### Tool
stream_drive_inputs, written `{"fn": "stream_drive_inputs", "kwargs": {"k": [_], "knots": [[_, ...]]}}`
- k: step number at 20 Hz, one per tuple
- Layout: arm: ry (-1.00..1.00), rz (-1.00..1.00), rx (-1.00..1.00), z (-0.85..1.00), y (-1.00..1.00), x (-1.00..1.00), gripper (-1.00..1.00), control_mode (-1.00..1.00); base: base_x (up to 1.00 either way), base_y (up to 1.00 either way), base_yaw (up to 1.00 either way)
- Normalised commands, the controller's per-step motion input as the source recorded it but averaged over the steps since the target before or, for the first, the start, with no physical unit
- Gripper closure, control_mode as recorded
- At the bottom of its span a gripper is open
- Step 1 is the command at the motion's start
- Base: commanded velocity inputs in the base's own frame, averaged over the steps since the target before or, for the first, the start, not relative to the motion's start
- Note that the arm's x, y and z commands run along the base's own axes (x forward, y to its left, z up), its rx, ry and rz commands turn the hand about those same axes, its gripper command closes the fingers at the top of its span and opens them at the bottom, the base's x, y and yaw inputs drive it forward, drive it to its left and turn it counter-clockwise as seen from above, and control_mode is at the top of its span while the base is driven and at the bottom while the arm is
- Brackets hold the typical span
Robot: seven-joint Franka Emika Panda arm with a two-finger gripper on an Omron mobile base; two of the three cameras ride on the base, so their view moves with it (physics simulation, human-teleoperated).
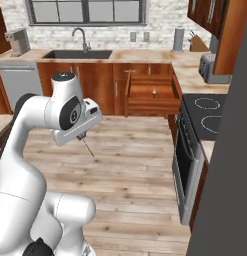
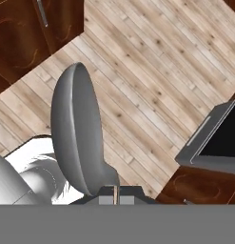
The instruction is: Organize the utensils by type. Pick up the wooden spoons from the counter and place them in the open cabinet. Then pick up the metallic utensils from the counter and place them in the open drawer.
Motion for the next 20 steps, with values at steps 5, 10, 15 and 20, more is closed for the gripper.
{"fn": "stream_drive_inputs", "kwargs": {"k": [5,10,15,20], "knots": [[0.00,0.00,0.00,0.00,0.00,0.00,1.00,1.00,0.82,0.01,0.00],[0.00,0.00,0.00,0.00,0.00,0.00,1.00,1.00,0.90,0.01,0.00],[0.00,0.00,0.00,0.00,0.00,0.00,1.00,1.00,0.75,0.00,-0.03],[0.00,0.00,0.00,0.00,0.00,0.00,1.00,1.00,0.65,-0.03,-0.04]]}}
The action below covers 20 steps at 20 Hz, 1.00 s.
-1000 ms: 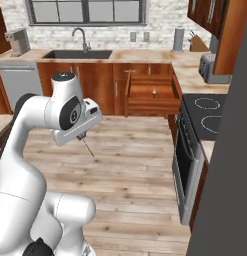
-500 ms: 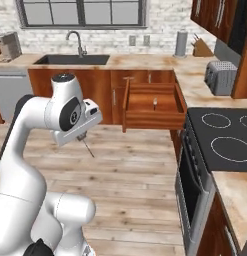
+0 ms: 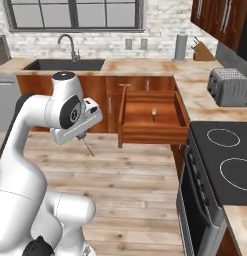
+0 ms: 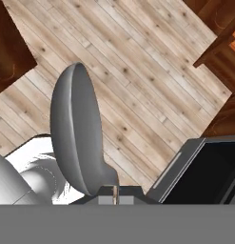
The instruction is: Organize the utensils by type. Pick up the wooden spoons from the counter and place them in the open cabinet. Then pick up the metallic utensils from the counter and place them in the open drawer.
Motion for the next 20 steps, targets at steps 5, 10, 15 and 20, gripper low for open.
{"fn": "stream_drive_inputs", "kwargs": {"k": [5,10,15,20], "knots": [[0.00,0.00,0.00,0.00,0.00,0.00,1.00,1.00,0.59,-0.09,-0.06],[0.00,0.00,0.00,0.00,0.00,0.00,1.00,1.00,0.58,-0.17,-0.07],[0.00,0.00,0.00,0.00,0.00,0.00,1.00,1.00,0.62,-0.19,-0.08],[0.00,0.00,0.00,0.00,0.00,0.00,1.00,1.00,0.66,-0.21,-0.07]]}}
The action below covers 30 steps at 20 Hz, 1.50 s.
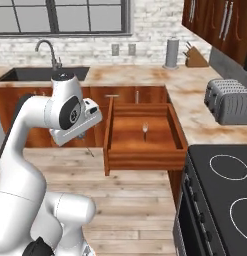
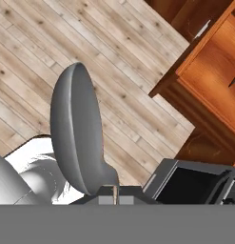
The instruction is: Organize the utensils by type. Pick up the wooden spoons from the counter and place them in the open cabinet. Then pick up the metallic utensils from the counter and place them in the open drawer.
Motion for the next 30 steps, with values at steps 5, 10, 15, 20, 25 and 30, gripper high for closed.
{"fn": "stream_drive_inputs", "kwargs": {"k": [5,10,15,20,25,30], "knots": [[0.00,0.00,0.00,0.00,0.00,0.00,1.00,1.00,0.67,-0.18,-0.08],[0.00,0.00,0.00,0.00,0.00,0.00,1.00,1.00,0.62,-0.15,-0.07],[0.00,0.00,0.00,0.00,0.00,0.00,1.00,1.00,0.53,-0.06,-0.07],[0.00,0.00,0.00,0.00,0.00,0.00,1.00,1.00,0.54,-0.05,-0.07],[0.00,0.00,0.00,0.00,0.00,0.00,1.00,1.00,0.13,0.00,-0.04],[0.00,0.00,0.00,0.00,0.00,0.00,1.00,1.00,0.00,0.00,-0.01]]}}
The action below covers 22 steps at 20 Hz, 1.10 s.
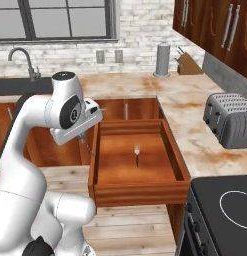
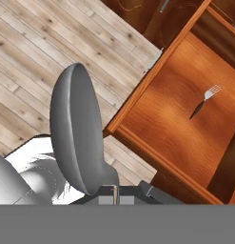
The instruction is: Organize the utensils by type. Pick up the wooden spoons from the counter and place them in the open cabinet. Then pick up the metallic utensils from the counter and place them in the open drawer.
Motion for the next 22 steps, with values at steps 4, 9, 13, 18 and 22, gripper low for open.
{"fn": "stream_drive_inputs", "kwargs": {"k": [4,9,13,18,22], "knots": [[0.00,0.00,0.00,0.00,0.00,0.00,1.00,1.00,0.00,0.00,-0.02],[0.00,0.00,0.00,0.00,0.00,0.00,1.00,1.00,0.00,-0.04,-0.02],[0.06,-0.01,0.00,-0.04,-0.06,0.04,1.00,-1.00,0.00,-0.02,-0.01],[0.10,0.00,0.00,-0.14,-0.04,0.19,1.00,-1.00,0.00,0.00,0.00],[0.06,0.00,0.00,-0.22,-0.07,0.17,1.00,-1.00,0.00,0.00,0.00]]}}
